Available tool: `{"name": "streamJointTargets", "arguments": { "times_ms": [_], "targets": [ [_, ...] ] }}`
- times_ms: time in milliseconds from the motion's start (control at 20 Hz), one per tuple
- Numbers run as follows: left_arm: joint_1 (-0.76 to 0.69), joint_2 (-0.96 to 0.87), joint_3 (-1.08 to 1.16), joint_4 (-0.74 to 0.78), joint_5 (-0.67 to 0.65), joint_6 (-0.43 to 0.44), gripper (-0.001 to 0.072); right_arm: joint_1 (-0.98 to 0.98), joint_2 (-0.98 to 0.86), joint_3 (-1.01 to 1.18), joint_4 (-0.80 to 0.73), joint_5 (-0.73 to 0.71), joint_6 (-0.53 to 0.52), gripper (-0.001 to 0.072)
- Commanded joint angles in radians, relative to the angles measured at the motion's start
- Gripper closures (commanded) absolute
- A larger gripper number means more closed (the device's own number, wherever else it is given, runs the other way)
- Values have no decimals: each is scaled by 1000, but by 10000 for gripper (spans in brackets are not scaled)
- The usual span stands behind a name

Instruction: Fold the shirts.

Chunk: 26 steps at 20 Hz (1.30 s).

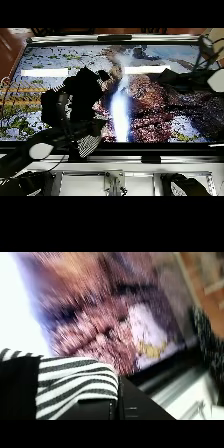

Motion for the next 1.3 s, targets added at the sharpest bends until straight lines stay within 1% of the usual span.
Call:
{"name": "streamJointTargets", "arguments": {
  "times_ms": [0,100,150,200,250,300,350,450,500,550,600,700,750,850,900,950,1100,1250],
  "targets": [
    [-108,-175,42,-13,126,-18,656,-63,56,0,-53,77,12,35],
    [-75,-193,66,-13,126,-17,653,-60,40,0,-54,126,9,35],
    [-48,-189,67,-13,125,-6,597,-58,26,0,-47,151,-2,35],
    [-11,-183,67,-13,106,11,364,-50,9,0,-46,176,-20,35],
    [29,-176,67,-13,63,11,108,-37,-10,0,-38,200,-38,34],
    [80,-165,67,-13,-18,13,-13,-20,-31,0,-27,222,-52,34],
    [138,-149,67,-12,-124,13,-13,5,-54,0,-7,243,-67,34],
    [297,-94,67,16,-397,58,-13,84,-94,0,35,274,-77,34],
    [400,-56,67,86,-529,60,-13,140,-108,0,31,275,-79,34],
    [506,-19,67,152,-625,60,-13,204,-123,0,13,268,-78,34],
    [629,21,67,210,-698,61,-13,261,-142,0,6,260,-78,34],
    [868,63,67,312,-798,65,-13,341,-188,0,41,259,-78,34],
    [977,56,66,330,-840,98,-13,371,-212,0,70,258,-79,34],
    [1159,8,64,298,-864,197,-13,417,-263,0,113,256,-89,34],
    [1215,-21,64,272,-857,233,-13,433,-290,0,122,256,-93,34],
    [1257,-53,64,253,-842,249,-13,444,-314,0,122,257,-93,34],
    [1291,-152,64,249,-797,275,-13,447,-358,0,123,257,-113,34],
    [1246,-242,64,212,-789,283,-13,422,-388,0,85,258,-137,34]
  ]
}}
